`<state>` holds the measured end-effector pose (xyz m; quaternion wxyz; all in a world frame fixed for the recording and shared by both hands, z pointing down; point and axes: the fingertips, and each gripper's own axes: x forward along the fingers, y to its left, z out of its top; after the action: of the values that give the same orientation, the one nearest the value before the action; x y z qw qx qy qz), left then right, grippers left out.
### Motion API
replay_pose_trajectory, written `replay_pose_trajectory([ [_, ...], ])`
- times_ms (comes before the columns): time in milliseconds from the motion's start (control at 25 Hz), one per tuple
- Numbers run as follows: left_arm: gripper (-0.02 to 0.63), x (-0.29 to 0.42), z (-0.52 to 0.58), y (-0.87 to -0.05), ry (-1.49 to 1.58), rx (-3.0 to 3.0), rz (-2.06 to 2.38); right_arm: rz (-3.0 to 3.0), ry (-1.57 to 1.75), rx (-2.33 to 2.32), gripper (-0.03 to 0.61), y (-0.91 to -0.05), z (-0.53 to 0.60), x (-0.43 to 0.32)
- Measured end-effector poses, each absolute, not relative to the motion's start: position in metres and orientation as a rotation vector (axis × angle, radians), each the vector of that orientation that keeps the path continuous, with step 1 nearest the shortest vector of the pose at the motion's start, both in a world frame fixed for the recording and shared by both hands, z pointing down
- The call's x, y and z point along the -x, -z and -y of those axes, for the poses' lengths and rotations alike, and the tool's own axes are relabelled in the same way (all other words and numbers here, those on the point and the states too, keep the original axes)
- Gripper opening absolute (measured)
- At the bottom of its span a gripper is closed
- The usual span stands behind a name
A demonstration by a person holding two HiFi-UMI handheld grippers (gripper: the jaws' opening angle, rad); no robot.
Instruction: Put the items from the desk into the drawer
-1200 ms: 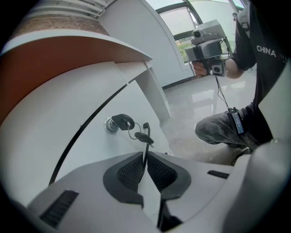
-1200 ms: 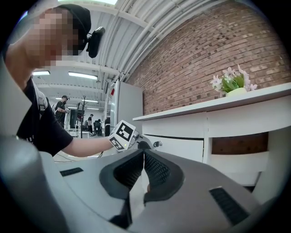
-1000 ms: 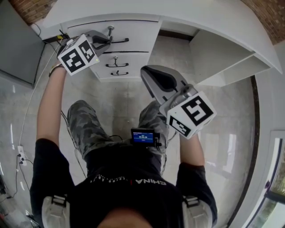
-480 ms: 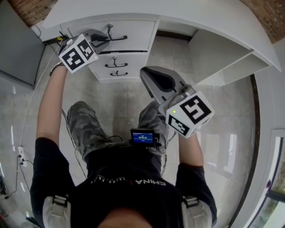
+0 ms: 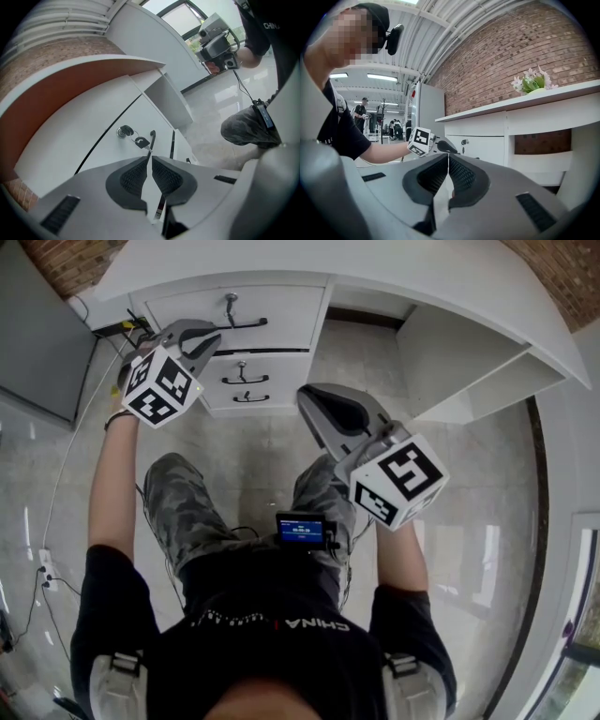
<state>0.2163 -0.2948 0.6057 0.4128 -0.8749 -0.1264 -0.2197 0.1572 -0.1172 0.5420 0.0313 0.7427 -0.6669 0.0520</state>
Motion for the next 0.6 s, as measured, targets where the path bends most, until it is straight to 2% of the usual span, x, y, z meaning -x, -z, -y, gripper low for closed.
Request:
replay_pose_trajectory([
  [240, 0.013, -0.174, 0.279, -0.590, 0.383, 2.411, 0.249, 2.030, -0.176, -2.286, 0.018, -0.557, 0.129, -0.160],
  [600, 0.012, -0.106, 0.275, -0.601, 0.214, 2.832, 0.167, 1.907, -0.156, -2.244, 0.018, -0.589, 0.156, -0.149],
])
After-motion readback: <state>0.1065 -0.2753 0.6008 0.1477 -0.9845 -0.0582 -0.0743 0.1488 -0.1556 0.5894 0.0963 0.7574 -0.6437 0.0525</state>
